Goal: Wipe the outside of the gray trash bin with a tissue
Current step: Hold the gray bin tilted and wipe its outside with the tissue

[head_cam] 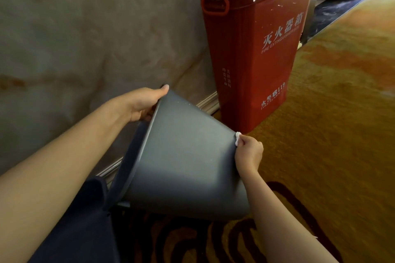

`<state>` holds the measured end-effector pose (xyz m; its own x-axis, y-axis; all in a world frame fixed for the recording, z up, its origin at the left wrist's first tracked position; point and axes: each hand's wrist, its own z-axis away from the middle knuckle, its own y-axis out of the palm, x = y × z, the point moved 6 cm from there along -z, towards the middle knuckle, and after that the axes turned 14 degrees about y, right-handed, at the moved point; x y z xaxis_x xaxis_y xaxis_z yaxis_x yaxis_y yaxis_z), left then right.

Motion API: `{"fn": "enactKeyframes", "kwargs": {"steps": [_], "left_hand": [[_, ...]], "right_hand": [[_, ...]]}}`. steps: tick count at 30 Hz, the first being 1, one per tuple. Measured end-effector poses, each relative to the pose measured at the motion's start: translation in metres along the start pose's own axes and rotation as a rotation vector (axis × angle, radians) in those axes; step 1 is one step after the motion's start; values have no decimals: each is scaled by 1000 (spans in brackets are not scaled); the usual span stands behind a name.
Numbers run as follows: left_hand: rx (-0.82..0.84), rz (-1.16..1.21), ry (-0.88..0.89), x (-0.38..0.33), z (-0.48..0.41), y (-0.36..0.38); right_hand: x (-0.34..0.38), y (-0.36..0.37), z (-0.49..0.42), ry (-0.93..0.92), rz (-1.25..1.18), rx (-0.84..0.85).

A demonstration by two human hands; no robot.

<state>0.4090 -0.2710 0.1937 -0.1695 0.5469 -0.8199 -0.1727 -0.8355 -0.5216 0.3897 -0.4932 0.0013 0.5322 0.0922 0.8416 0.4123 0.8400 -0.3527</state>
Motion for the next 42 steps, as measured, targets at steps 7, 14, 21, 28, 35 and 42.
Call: {"fn": "enactKeyframes", "kwargs": {"steps": [7,14,21,28,35,42], "left_hand": [[-67,-35,115,-24,-4,9],[27,-62,337,-44,40,8],[100,131,460,-28,64,12],[109,241,369,-1,67,-10],[50,219,355,8,61,-21],[-40,232,372,13,52,-22]], "right_hand": [[2,-20,16,-96,-94,-120],[76,-25,113,-479,-392,-185],[136,-14,182,-803,-468,-154],[52,-31,95,-387,-351,-215],[-11,-34,44,-104,-186,-213],[-21,-31,68,-115,-174,-316]]}}
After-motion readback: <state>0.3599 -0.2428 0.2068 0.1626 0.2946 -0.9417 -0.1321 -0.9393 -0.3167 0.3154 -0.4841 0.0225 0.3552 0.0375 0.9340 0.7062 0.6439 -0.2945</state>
